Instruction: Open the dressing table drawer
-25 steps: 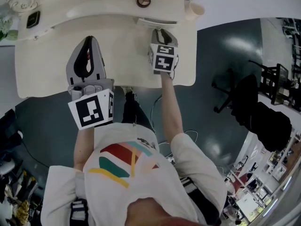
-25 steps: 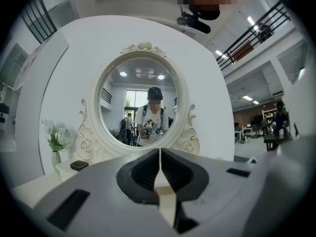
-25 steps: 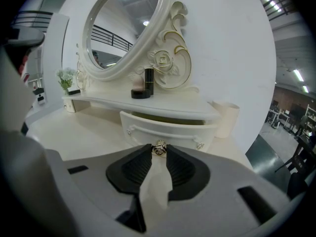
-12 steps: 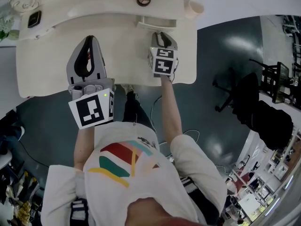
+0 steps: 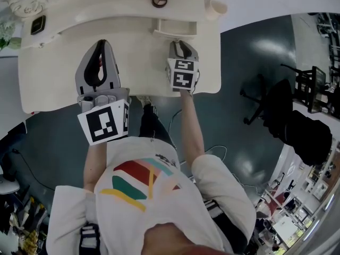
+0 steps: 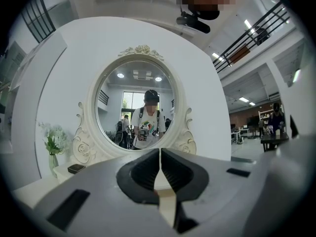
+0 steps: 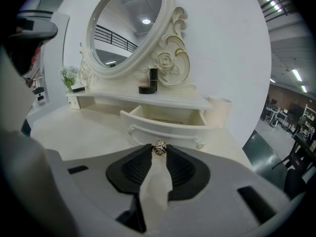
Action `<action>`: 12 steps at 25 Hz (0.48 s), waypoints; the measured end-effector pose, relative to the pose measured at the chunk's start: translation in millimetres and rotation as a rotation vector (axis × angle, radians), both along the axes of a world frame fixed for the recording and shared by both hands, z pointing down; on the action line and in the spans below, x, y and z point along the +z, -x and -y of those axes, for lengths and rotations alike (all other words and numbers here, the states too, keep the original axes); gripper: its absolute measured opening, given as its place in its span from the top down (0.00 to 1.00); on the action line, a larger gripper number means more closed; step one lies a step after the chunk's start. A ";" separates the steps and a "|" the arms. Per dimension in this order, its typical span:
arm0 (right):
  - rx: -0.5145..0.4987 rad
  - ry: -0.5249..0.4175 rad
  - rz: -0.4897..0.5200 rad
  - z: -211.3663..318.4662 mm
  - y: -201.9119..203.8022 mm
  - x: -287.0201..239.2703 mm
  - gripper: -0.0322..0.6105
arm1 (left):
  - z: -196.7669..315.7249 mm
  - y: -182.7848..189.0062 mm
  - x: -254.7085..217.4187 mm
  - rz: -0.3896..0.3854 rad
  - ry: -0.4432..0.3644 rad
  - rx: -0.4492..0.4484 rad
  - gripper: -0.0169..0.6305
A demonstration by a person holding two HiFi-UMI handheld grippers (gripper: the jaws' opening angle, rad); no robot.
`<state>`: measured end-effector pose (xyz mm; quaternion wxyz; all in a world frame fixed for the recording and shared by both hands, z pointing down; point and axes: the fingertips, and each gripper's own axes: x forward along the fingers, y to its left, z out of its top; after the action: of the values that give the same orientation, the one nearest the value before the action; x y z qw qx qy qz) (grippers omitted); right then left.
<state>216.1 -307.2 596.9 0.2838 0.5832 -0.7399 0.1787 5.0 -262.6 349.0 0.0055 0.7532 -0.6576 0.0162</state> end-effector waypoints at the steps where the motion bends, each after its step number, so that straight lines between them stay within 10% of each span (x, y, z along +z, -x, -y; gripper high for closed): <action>1: 0.001 0.001 -0.001 -1.8 -0.2 -0.4 0.82 | 0.2 -0.8 -0.6 -0.001 -0.001 0.002 0.96; 12: 0.002 0.010 -0.010 -14.7 -2.4 1.4 0.82 | 4.2 -4.6 -8.0 -0.005 -0.016 0.021 0.95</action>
<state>218.5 -292.5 598.3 0.2904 0.5835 -0.7368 0.1799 9.6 -266.8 341.0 0.0008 0.7601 -0.6498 0.0090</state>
